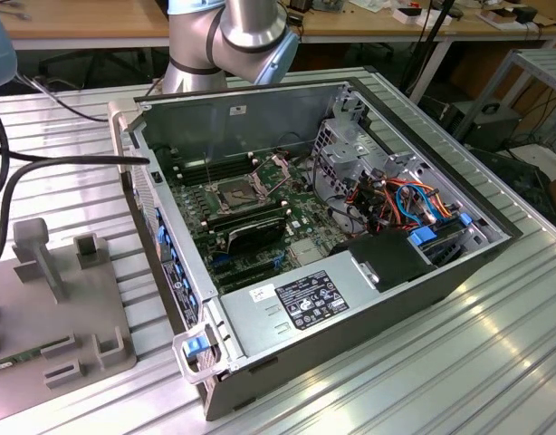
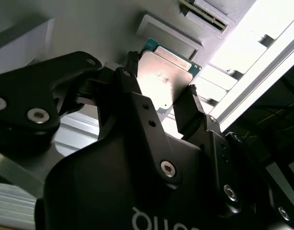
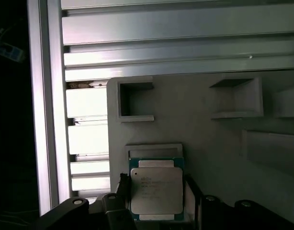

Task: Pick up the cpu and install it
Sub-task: 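Pick up the cpu and move it towards the insertion slot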

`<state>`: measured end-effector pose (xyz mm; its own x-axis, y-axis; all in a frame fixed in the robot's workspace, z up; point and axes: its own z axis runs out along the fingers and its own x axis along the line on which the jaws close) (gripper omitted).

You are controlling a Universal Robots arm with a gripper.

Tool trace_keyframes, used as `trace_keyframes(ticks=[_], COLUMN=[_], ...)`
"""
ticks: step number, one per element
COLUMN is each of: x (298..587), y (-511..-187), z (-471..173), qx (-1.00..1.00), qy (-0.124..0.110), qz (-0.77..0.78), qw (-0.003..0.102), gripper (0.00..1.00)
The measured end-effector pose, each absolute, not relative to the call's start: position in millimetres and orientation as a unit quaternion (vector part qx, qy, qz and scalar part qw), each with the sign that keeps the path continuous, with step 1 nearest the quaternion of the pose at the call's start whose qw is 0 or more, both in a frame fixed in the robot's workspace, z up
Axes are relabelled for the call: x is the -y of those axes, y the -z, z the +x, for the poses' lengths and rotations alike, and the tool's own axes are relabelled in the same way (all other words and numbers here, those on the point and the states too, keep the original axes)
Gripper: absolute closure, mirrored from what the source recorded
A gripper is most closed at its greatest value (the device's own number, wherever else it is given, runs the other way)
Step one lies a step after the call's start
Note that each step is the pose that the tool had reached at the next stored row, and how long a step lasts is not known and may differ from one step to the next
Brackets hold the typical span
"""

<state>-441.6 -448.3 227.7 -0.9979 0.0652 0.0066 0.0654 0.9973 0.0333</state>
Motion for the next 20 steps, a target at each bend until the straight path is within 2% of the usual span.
trace_keyframes(ticks=[20], x=[448.3], y=[-274.6], z=[-441.6], qx=[0.999], qy=[0.017], qz=[-0.033], qw=[0.002], gripper=[0.45])
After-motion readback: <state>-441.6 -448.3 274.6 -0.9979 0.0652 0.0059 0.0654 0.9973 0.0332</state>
